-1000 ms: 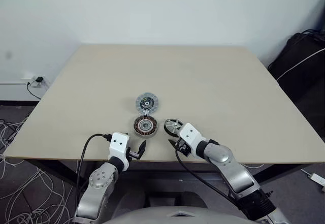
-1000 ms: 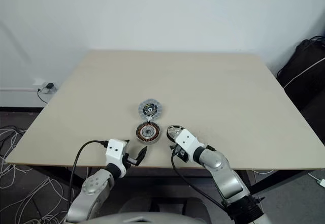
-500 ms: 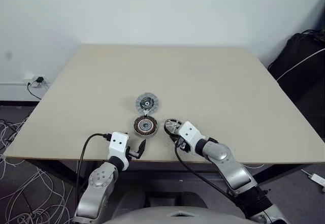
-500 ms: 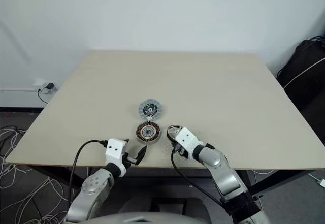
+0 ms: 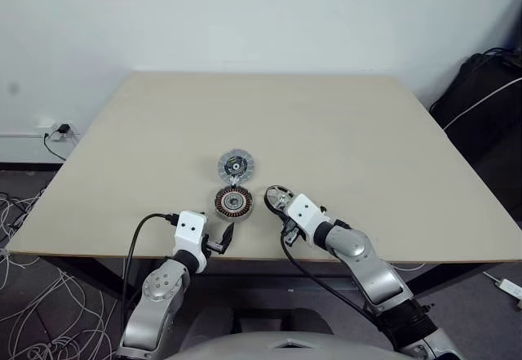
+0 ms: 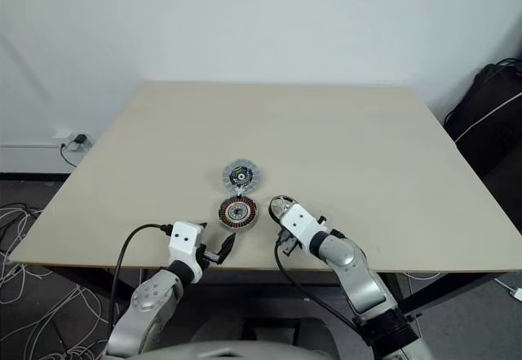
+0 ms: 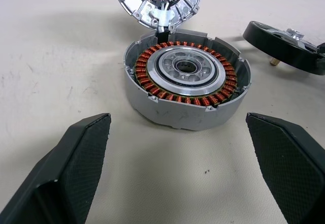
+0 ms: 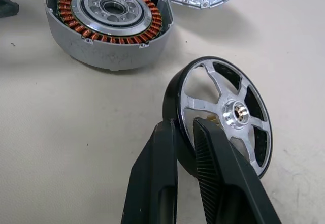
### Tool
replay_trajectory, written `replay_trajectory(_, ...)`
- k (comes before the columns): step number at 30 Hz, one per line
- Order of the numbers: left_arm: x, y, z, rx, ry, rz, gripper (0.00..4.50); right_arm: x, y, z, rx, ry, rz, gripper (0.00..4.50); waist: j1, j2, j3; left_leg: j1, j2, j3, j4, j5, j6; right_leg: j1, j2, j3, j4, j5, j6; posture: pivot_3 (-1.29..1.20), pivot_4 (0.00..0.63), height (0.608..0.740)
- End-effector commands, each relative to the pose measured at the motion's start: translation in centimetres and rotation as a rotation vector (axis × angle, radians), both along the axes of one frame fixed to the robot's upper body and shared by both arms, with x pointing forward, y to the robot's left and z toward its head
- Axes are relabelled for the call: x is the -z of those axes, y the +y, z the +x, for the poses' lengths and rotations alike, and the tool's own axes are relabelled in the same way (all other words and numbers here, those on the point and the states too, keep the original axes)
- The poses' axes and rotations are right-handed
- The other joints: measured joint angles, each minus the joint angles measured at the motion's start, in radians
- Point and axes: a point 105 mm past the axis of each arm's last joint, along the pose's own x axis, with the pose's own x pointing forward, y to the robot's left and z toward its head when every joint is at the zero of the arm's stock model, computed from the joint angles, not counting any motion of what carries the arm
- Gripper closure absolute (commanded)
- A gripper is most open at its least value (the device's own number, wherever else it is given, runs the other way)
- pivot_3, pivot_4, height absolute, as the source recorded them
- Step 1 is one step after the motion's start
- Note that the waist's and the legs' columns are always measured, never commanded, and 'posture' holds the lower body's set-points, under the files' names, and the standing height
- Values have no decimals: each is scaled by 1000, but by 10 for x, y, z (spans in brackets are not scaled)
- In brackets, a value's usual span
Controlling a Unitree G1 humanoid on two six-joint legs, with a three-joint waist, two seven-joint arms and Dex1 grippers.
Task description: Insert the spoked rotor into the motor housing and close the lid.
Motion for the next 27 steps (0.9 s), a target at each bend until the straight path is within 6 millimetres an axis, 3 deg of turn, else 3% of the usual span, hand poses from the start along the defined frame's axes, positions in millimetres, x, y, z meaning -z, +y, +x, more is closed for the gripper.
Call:
replay_trajectory(1,-15,-3,7,0,-62,-17,0,-22,5,5,-27,-62,29,3868,0,0,-1,0,0,0,0,0,0,0,0,0,0,0,0,0,0,740)
replay_trajectory(8,-15,-5,7,0,-62,-24,0,-18,10,3,-93,1,6,3868,-1,0,-1,0,0,0,1,0,0,0,0,0,0,0,0,0,0,740)
replay_trajectory(17,-14,-5,5,-9,-57,-31,0,-23,4,14,-100,6,-10,3868,0,-1,-3,0,0,0,1,0,0,0,0,0,0,0,0,0,0,740)
replay_trajectory(27,-13,-4,4,-15,-55,-34,0,-17,0,13,-117,60,-30,3868,0,-1,-3,0,0,0,1,0,0,0,0,0,0,0,0,0,0,740)
